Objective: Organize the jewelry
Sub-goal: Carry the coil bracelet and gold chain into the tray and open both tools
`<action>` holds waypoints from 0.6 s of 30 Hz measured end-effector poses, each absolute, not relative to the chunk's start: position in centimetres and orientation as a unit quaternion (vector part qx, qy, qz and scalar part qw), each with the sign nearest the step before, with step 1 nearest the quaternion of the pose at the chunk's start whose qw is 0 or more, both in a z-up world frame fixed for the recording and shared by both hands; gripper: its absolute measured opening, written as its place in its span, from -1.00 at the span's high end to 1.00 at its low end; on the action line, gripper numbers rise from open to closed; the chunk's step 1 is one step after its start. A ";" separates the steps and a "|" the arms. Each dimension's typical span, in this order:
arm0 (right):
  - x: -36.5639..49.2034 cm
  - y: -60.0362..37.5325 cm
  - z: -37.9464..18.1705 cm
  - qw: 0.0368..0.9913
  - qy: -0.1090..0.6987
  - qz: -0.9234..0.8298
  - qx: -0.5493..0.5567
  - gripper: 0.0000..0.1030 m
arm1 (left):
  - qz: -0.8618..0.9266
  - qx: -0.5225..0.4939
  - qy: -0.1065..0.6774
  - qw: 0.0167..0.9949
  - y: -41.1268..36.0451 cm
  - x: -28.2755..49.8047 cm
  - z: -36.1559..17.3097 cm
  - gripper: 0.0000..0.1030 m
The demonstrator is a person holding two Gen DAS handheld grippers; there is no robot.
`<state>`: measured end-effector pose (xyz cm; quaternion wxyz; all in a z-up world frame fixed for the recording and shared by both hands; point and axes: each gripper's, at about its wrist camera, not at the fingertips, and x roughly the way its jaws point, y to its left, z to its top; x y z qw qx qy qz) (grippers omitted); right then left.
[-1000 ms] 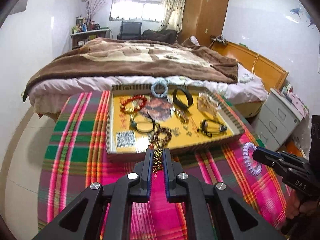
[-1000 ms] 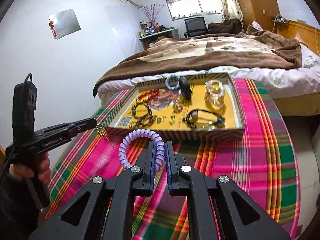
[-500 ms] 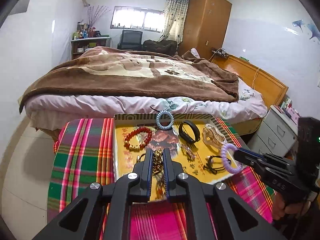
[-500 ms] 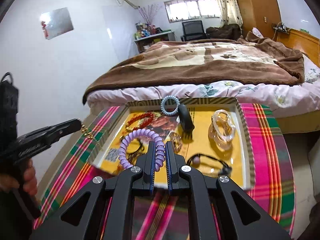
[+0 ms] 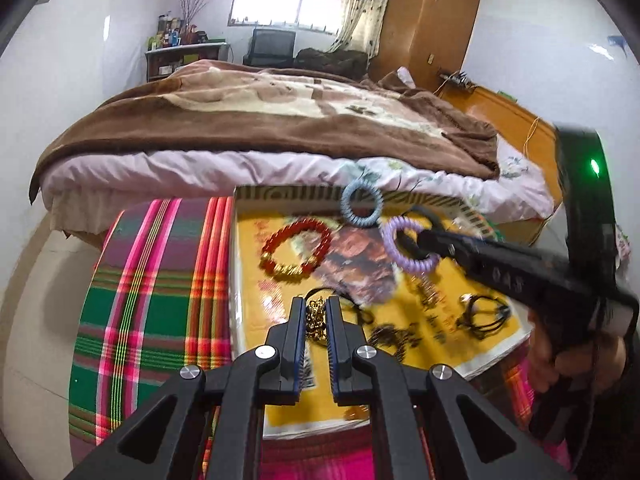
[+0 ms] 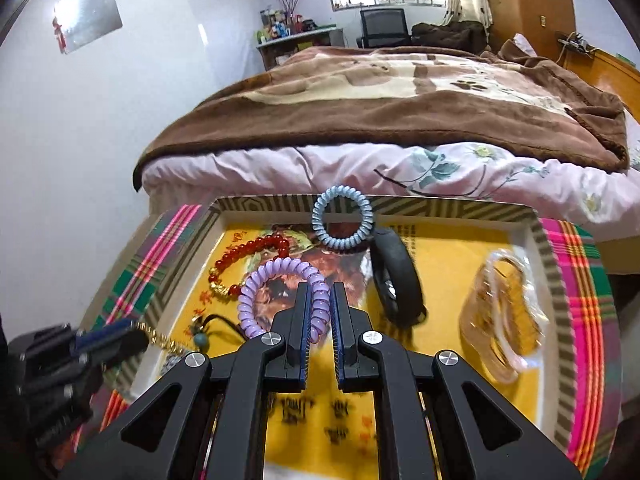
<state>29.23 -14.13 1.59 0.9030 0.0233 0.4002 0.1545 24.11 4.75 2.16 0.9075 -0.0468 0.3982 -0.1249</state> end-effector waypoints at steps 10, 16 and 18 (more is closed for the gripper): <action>31.7 -12.4 -0.8 0.890 0.435 0.137 -0.013 0.81 | -0.104 -0.044 0.437 0.893 5.6 24.6 -1.2 0.82; 32.1 -11.7 -1.1 0.885 0.447 0.131 -0.031 0.81 | -0.105 -0.037 0.439 0.892 5.1 24.5 -1.4 0.81; 32.1 -11.6 -1.1 0.884 0.448 0.131 -0.033 0.81 | -0.104 -0.039 0.440 0.891 5.1 24.7 -1.3 0.81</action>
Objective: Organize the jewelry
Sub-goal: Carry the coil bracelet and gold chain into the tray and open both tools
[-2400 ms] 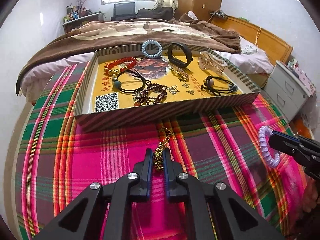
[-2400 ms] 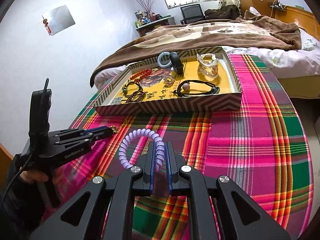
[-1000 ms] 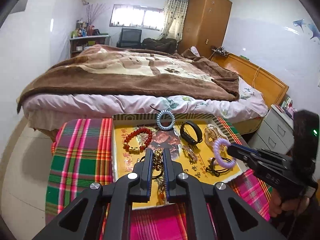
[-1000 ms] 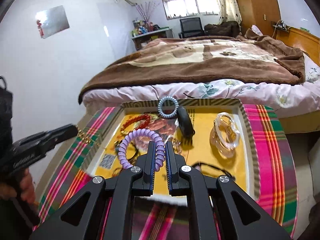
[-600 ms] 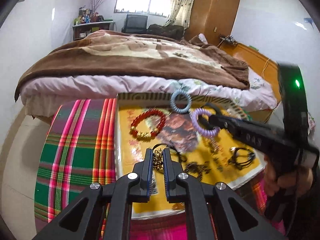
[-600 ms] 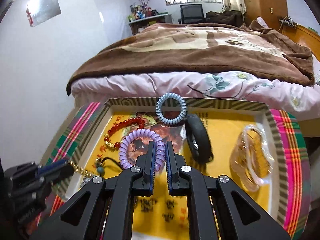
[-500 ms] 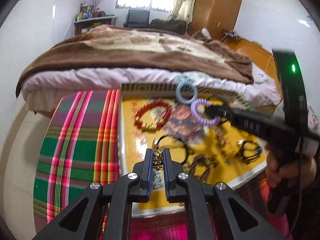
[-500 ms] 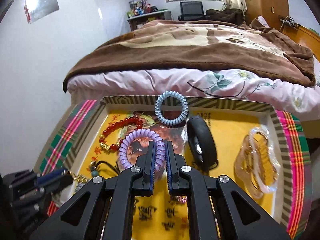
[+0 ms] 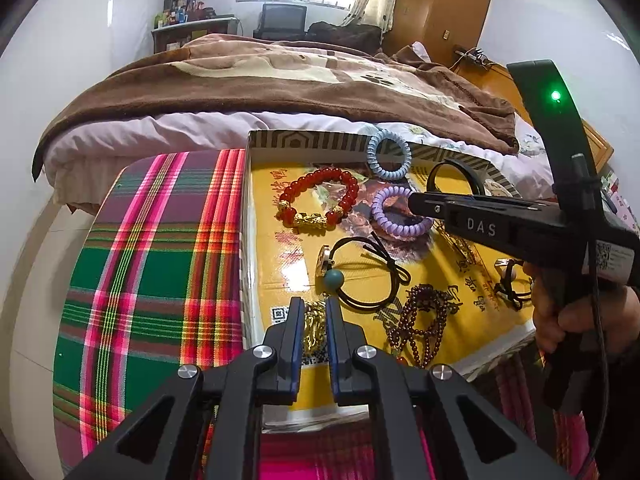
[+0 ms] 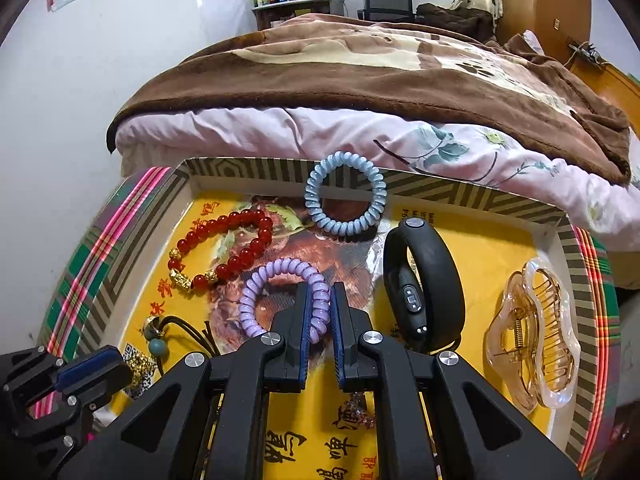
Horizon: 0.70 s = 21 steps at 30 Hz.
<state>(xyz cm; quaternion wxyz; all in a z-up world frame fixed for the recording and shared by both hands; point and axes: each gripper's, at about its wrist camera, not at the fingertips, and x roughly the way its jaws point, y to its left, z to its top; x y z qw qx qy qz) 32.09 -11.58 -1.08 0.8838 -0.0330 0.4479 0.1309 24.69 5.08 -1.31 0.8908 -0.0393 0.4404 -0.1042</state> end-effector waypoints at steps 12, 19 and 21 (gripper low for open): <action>32.3 -11.9 -0.9 0.880 0.456 0.130 -0.018 0.66 | -0.112 -0.033 0.437 0.892 4.2 24.5 -0.6 0.07; 30.9 -12.8 0.4 0.887 0.440 0.139 0.001 0.31 | -0.098 -0.035 0.424 0.900 4.2 23.5 0.7 -0.30; 30.2 -13.1 0.9 0.890 0.434 0.140 0.007 0.31 | -0.094 -0.035 0.421 0.902 4.4 23.2 1.1 -0.35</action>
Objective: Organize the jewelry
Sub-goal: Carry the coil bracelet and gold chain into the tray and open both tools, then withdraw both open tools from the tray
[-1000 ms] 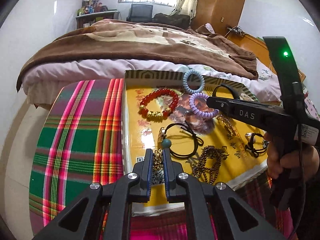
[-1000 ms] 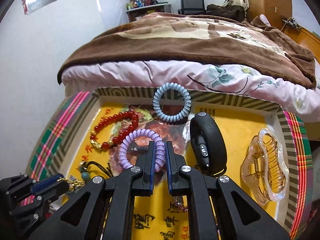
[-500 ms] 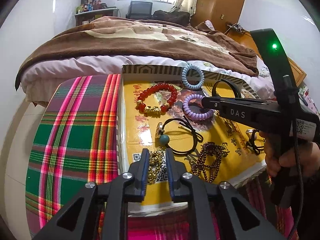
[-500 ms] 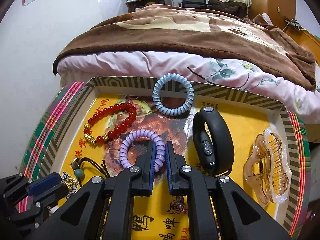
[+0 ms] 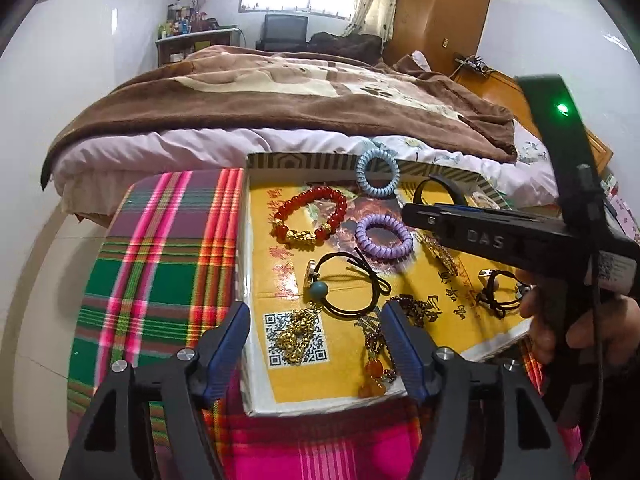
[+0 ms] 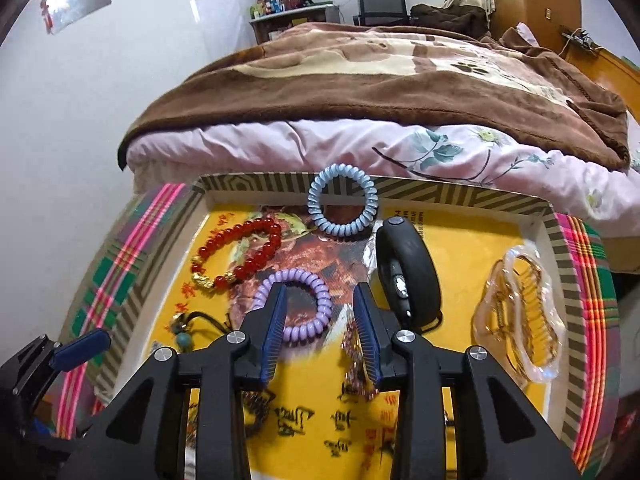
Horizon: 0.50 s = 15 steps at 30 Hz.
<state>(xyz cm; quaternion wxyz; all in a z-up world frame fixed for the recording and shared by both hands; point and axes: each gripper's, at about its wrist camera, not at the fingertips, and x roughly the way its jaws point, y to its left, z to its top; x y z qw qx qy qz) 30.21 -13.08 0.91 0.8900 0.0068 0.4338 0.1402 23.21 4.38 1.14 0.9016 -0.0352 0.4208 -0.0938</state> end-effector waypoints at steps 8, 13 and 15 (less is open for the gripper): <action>26.3 -14.3 3.3 0.903 0.404 0.145 0.025 0.29 | -0.078 -0.025 0.408 0.909 3.9 20.7 3.0 -0.44; 23.3 -15.1 4.6 0.909 0.389 0.144 0.030 0.28 | -0.078 -0.023 0.395 0.915 3.5 18.7 4.4 -0.44; 21.9 -15.4 5.1 0.912 0.383 0.142 0.029 0.28 | -0.076 -0.023 0.391 0.917 3.2 17.9 4.9 -0.46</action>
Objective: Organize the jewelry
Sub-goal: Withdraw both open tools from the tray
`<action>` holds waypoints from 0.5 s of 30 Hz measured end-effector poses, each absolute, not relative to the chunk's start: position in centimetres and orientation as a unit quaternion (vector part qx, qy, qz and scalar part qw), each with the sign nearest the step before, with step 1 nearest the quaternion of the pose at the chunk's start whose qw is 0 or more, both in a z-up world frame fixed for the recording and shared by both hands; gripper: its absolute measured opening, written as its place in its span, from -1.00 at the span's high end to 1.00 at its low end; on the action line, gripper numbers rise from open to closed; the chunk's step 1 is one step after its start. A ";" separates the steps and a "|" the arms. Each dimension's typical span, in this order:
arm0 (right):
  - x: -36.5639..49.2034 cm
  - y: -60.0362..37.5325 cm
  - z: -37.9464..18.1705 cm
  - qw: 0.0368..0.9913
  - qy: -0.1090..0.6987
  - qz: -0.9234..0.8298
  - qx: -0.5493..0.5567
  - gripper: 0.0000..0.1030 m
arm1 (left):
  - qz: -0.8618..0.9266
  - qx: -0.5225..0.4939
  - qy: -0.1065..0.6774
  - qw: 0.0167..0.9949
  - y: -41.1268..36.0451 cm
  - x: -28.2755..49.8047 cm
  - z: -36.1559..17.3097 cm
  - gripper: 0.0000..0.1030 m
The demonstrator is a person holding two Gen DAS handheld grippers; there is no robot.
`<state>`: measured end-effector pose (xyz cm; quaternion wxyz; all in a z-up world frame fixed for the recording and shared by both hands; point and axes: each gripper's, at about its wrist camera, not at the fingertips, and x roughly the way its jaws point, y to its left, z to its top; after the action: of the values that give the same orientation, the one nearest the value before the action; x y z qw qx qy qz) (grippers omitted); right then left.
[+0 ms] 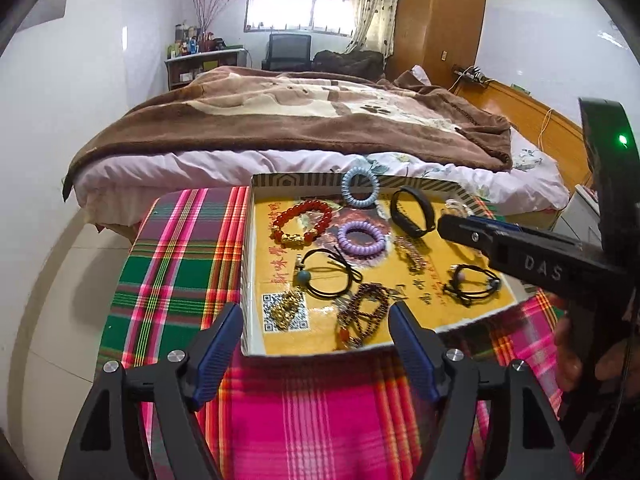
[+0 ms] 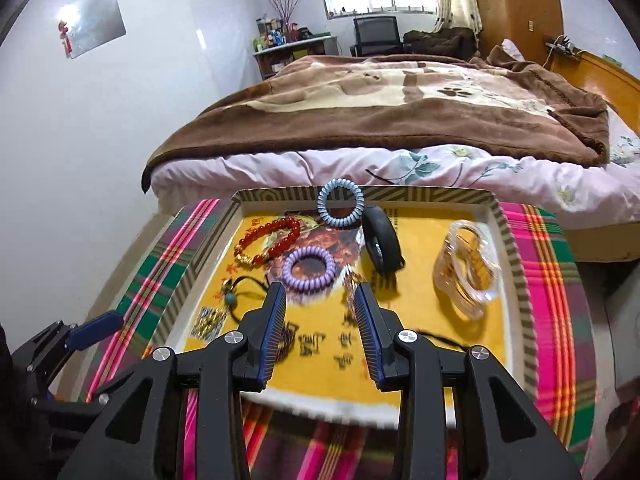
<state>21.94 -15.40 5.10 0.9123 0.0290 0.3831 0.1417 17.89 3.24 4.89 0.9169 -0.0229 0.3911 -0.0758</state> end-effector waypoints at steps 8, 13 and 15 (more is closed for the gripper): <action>16.5 -16.8 6.0 0.921 0.366 0.132 0.022 0.23 | -0.066 -0.011 0.374 0.925 2.1 13.9 6.7 -0.60; 13.9 -17.5 5.8 0.925 0.361 0.117 0.015 0.23 | -0.059 -0.011 0.379 0.923 1.5 12.0 6.6 -0.68; 13.0 -17.8 5.4 0.924 0.364 0.113 0.019 0.23 | -0.052 -0.009 0.382 0.923 1.2 11.4 6.3 -0.68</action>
<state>13.01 -17.81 5.40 0.9242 0.0191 0.3643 0.1132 11.37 1.25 6.30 0.9228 -0.0089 0.3816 -0.0520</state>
